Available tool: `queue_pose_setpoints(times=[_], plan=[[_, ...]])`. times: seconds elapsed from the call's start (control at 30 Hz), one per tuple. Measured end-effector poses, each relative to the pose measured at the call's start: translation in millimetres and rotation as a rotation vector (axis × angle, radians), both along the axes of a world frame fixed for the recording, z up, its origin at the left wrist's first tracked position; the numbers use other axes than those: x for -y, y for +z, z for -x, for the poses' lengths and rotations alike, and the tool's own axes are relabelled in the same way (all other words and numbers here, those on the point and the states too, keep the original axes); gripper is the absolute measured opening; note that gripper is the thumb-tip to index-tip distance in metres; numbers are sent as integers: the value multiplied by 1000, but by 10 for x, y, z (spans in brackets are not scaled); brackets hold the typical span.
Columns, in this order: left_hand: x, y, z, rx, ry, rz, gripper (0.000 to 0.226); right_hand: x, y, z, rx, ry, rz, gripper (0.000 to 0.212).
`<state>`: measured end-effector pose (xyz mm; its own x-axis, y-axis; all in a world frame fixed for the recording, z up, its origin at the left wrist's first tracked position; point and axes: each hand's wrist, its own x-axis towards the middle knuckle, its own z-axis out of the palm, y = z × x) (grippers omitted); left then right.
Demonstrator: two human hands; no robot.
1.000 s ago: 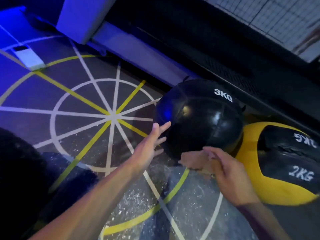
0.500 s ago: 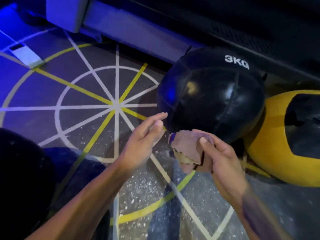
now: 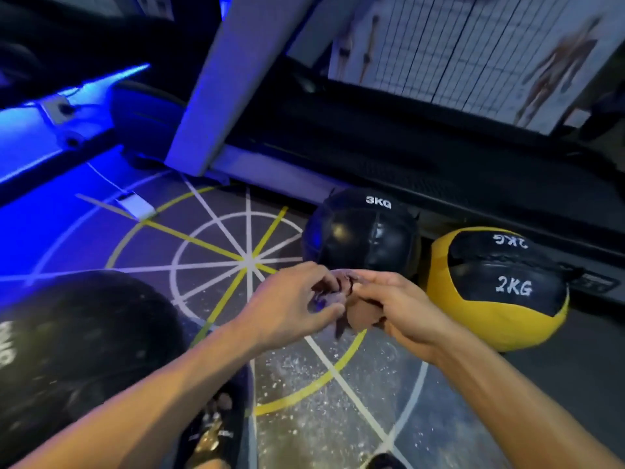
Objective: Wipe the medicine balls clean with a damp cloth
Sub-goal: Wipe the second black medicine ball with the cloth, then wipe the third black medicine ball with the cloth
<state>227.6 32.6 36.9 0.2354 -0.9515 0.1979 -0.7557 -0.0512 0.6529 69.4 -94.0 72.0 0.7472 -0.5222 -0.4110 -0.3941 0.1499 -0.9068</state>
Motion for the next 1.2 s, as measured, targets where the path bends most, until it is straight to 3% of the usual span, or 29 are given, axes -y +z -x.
queue_pose_setpoints(times=[0.13, 0.3, 0.43, 0.53, 0.7, 0.83, 0.9, 0.97, 1.07, 1.2], plan=[[-417, 704, 23, -37, -10, -3, 15, -341, 619, 134, 19, 96, 85, 35], [-952, 1411, 68, -385, -40, -109, 10, -747, 1080, 400, 5, 153, 226, 23], [-1363, 1781, 241, -473, 44, -191, 12, -1125, 1138, 617, 11, 133, 274, 24], [-1585, 1887, 426, -348, 126, -230, 17, -1454, 1153, 747, 19, 117, 281, 30], [-1820, 1943, 762, -36, 196, -246, 14, -1806, 859, 774, -57, 69, 181, 21], [-1912, 1979, 1008, 71, 150, -261, 14, -1940, 920, 738, 122, 8, -157, 22], [-1930, 1966, 1074, 30, 116, -239, 8, -1894, 995, 745, 195, 56, -303, 29], [-1956, 1984, 1077, -126, 42, -266, 11, -1867, 1047, 745, 220, 108, -335, 40], [-2086, 2049, 839, -263, -30, -357, 19, -1845, 978, 672, 213, 125, -223, 23], [-2332, 1944, 235, -351, 245, -344, 24, -1896, 774, 457, 156, 127, -168, 24]])
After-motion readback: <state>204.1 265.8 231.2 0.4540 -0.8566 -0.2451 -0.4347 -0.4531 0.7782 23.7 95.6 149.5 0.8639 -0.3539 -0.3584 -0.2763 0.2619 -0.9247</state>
